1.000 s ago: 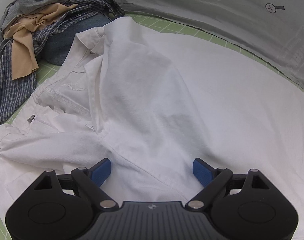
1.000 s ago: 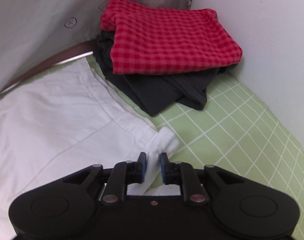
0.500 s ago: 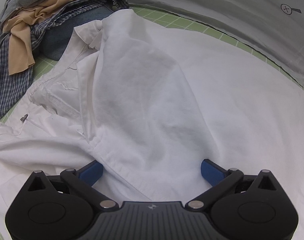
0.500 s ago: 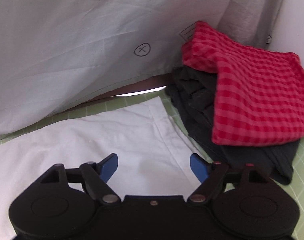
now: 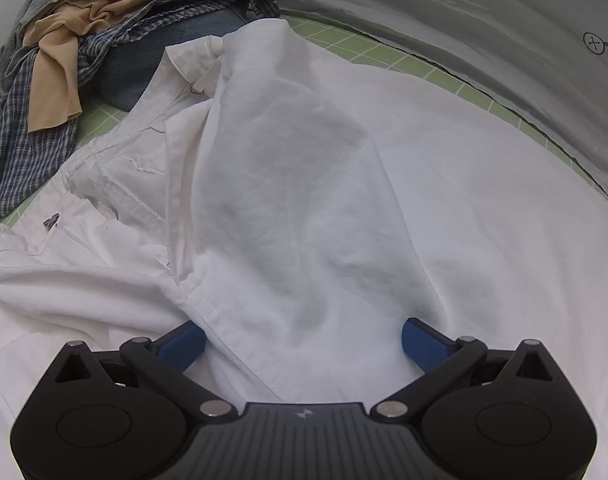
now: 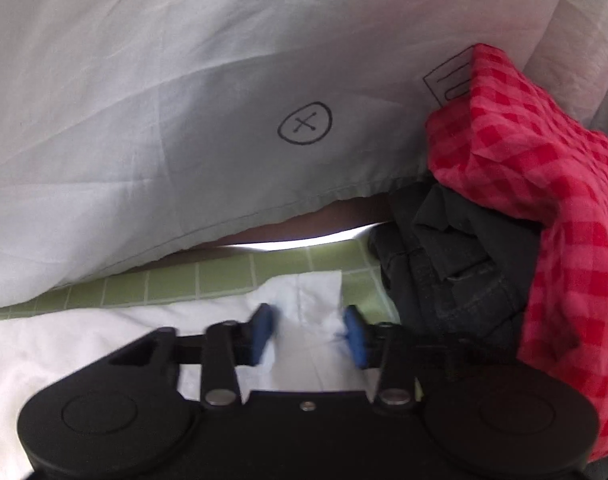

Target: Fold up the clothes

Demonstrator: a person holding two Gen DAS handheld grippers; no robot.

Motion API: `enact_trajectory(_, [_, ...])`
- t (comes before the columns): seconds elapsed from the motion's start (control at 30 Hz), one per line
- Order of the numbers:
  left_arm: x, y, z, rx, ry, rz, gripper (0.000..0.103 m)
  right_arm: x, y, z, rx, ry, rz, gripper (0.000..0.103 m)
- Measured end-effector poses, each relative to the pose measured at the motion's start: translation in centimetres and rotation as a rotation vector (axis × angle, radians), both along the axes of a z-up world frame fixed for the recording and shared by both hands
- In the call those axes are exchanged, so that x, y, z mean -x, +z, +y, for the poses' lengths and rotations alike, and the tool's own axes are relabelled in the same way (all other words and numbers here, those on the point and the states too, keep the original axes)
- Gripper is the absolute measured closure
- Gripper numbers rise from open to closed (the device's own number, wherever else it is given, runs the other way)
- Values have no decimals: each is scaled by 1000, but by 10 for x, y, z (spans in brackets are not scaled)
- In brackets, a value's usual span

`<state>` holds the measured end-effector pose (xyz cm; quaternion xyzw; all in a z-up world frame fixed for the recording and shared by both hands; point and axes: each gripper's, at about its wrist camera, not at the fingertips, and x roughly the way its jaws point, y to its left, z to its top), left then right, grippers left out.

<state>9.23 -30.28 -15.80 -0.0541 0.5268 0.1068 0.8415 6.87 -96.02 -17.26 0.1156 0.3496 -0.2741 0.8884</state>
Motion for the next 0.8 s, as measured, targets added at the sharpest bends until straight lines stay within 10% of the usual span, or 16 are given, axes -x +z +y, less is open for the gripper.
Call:
enact_trajectory(0.27, [-5,1,2,-7,-6,14,0,-46,9,-12,98,26,9,84])
enact_trajectory(0.47, [4,17,1,-17,-48,-33,0,-29,34,29,276,15,77,35])
enact_trajectory(0.8, [54,62,8,83,-130,-146,0,140,28,120,-52,19,107,32])
